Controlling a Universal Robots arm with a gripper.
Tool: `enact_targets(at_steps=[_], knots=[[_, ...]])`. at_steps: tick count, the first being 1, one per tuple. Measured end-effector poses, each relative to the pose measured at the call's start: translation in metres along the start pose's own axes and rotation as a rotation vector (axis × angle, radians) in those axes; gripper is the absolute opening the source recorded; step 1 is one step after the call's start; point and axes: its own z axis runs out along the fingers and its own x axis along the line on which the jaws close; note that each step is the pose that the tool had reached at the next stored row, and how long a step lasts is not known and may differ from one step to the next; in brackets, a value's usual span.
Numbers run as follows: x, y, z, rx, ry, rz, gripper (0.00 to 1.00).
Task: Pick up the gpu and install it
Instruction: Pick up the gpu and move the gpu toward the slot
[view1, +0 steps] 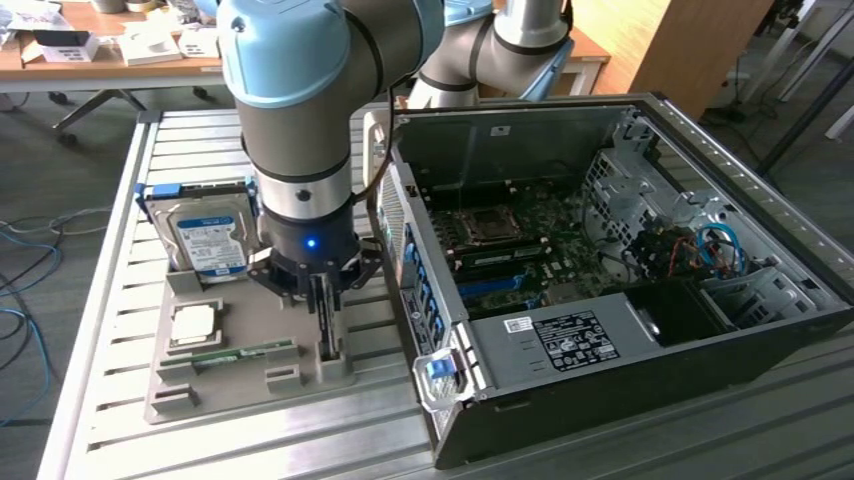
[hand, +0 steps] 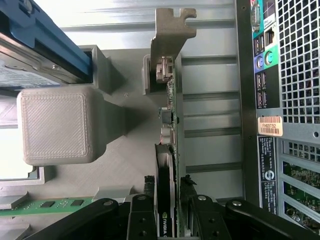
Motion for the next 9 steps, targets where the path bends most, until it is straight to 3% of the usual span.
enact_targets(at_steps=[9], knots=[[-0.0001,0.0,0.0,-0.0001,0.0,0.0,0.35]])
